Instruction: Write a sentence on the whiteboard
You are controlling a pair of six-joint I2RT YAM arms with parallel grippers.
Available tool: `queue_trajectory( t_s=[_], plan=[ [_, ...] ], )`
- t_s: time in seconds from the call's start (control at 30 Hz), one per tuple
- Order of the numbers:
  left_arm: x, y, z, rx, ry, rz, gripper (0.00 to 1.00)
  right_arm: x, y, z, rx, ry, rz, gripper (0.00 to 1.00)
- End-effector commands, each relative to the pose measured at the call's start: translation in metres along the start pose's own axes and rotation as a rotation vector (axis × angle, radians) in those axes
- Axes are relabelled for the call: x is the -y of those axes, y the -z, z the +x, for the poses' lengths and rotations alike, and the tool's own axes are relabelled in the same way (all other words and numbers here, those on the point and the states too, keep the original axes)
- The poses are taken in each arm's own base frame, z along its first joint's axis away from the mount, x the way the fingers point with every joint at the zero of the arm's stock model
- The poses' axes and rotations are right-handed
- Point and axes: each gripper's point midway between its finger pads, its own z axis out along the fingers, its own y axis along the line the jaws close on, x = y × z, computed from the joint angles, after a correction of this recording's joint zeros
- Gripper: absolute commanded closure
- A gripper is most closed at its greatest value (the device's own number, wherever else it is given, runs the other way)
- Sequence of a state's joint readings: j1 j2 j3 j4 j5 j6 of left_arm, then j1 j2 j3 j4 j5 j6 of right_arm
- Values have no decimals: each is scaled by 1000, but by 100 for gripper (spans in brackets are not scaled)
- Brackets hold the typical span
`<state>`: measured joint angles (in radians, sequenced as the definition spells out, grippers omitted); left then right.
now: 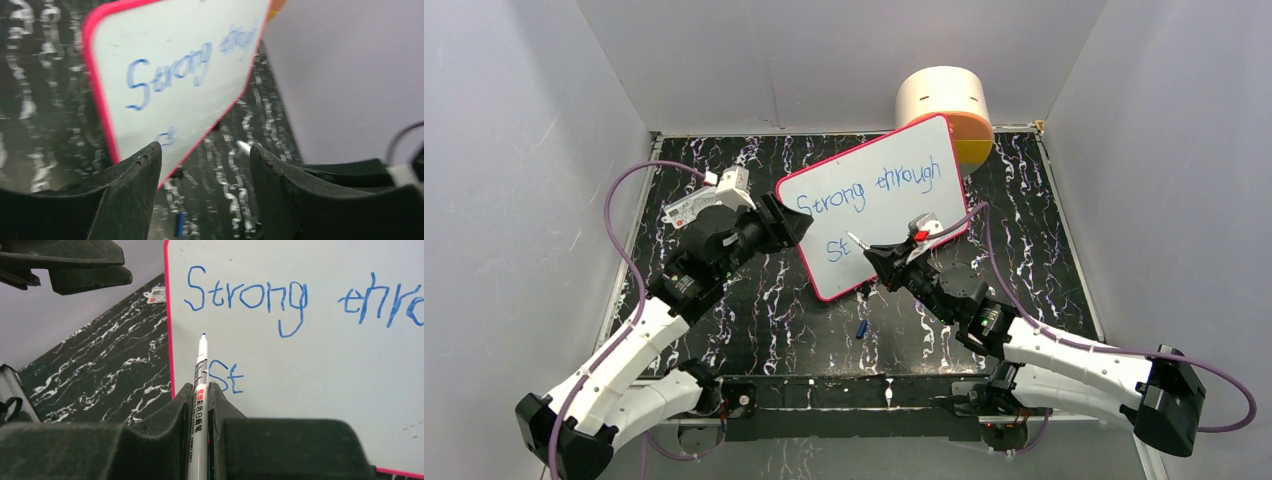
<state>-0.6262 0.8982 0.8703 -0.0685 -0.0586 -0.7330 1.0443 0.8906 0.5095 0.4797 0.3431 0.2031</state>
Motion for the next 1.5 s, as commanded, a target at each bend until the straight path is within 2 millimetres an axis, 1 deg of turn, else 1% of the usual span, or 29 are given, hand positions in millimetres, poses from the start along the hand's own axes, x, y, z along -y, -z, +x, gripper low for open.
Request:
queue_trajectory(
  t_s=[0.0,0.1,0.17,0.3,0.53,0.7,0.83,0.9,1.03,1.13,1.2,1.3,1.37,1.47],
  plan=[
    [-56,-1,5,-78,-144,-150,38,8,2,-26,55,43,38,100],
    [-66,-4,5,-128,-94,-95,39,11,4,-26,49,64,49,100],
    [-68,-7,6,-144,-99,-63,39,13,4,-26,48,72,59,100],
    [-69,-17,16,-218,-107,-6,40,14,5,-25,47,78,62,100],
    [-73,-34,31,-307,-84,75,45,15,6,-25,47,90,60,100],
    [-78,-42,37,-323,-76,144,54,15,6,-24,43,99,58,100],
    [-79,-48,48,-359,-63,199,62,15,4,-22,41,108,55,100],
    [-81,-50,53,-370,-59,210,64,14,4,-21,40,112,52,100],
    [-95,-51,63,-398,-90,187,66,13,2,-20,38,126,45,100],
    [-96,-51,68,-416,-101,205,69,13,0,-17,27,143,38,100],
    [-98,-51,69,-428,-110,208,77,13,-1,-15,14,156,42,100],
    [-100,-51,68,-441,-132,207,85,13,-4,-10,-15,181,36,100],
    [-103,-52,68,-450,-153,202,89,13,-6,-5,-47,205,35,100],
    [-108,-53,64,-457,-175,193,96,14,-9,-2,-83,251,37,100]
  ],
)
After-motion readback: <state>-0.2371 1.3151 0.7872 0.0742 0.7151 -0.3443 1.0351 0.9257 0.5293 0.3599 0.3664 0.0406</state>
